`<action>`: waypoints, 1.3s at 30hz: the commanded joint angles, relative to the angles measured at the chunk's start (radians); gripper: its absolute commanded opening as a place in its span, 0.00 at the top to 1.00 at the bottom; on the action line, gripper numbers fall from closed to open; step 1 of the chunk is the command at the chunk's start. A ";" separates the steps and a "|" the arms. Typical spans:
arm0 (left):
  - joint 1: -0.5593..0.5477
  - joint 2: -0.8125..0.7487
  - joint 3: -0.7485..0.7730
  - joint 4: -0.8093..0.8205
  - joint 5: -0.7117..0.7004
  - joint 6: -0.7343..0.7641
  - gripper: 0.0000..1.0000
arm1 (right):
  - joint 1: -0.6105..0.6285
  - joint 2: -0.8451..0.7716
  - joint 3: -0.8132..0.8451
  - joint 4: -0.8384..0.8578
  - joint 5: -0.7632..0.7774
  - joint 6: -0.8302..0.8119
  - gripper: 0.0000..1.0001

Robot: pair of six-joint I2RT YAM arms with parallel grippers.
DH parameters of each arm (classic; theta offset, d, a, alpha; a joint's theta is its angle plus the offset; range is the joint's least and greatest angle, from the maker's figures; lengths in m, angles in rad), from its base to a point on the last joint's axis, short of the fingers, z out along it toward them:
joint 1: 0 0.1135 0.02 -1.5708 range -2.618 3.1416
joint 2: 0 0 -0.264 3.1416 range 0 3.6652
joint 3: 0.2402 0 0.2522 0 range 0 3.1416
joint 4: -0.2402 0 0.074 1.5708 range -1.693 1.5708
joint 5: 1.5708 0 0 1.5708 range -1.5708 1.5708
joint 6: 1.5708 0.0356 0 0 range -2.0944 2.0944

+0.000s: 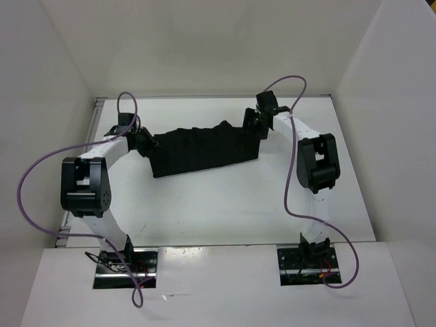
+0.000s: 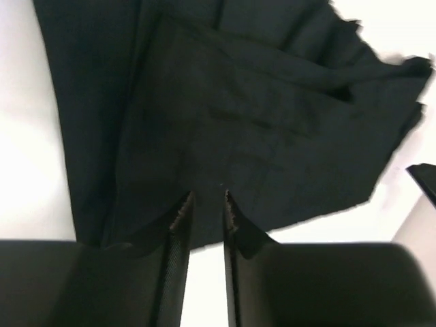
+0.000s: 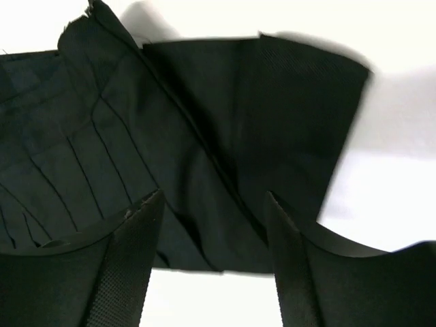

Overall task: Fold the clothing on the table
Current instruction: Fold the skirt

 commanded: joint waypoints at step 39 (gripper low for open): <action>-0.029 0.288 0.108 0.019 -0.076 0.018 1.00 | 0.024 0.134 0.006 0.024 -0.103 -0.137 0.48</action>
